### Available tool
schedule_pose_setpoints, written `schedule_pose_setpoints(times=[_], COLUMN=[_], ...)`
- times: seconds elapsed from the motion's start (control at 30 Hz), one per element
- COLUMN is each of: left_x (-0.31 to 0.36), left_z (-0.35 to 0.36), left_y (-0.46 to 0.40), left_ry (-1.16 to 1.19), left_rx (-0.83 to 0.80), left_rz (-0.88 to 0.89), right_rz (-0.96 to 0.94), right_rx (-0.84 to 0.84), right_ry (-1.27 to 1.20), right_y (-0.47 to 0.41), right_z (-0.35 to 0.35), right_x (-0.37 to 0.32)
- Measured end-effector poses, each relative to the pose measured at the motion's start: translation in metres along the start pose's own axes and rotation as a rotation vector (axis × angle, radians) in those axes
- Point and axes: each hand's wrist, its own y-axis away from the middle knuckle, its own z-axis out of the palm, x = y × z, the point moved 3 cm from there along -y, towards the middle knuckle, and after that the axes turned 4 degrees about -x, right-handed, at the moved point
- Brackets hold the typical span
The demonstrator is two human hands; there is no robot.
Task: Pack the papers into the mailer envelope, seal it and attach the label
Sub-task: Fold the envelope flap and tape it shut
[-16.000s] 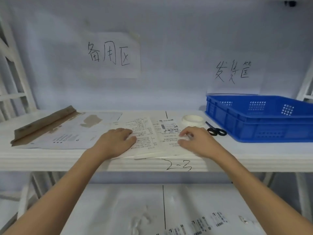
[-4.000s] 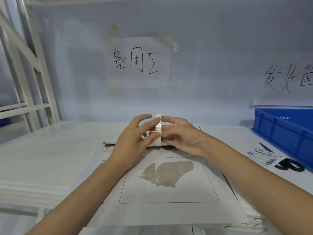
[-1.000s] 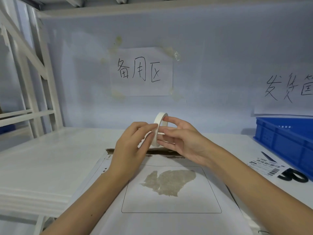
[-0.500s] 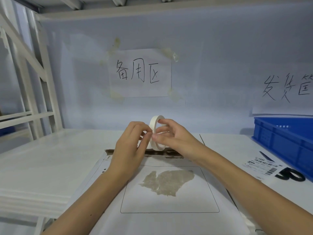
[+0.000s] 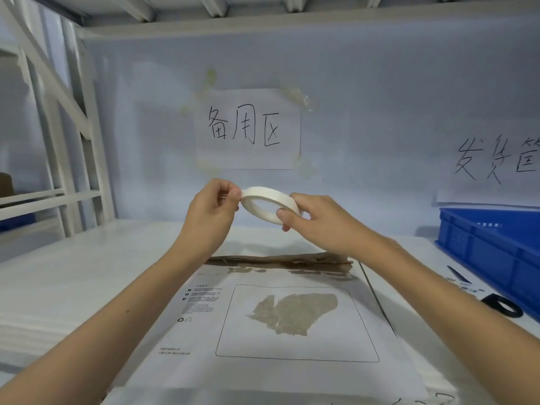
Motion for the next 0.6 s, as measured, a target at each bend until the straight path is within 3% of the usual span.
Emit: schedule_pose_setpoints(times=[0.1, 0.37, 0.5, 0.6], left_x=[-0.007, 0.007, -0.004, -0.025], left_z=[0.002, -0.011, -0.031, -0.037], left_y=[0.004, -0.006, -0.015, -0.015], left_ry=[0.071, 0.139, 0.316, 0.358], left_rx=[-0.003, 0.018, 0.085, 0.056], left_rz=[-0.097, -0.138, -0.267, -0.393], right_rz=[-0.036, -0.092, 0.098, 0.201], right_rx=[-0.103, -0.083, 0.050, -0.001], right_ry=[0.323, 0.629, -0.021, -0.330], right_y=[-0.011, -0.026, -0.036, -0.039], right_z=[-0.004, -0.007, -0.015, -0.006], right_x=[0.003, 0.014, 0.026, 0.039])
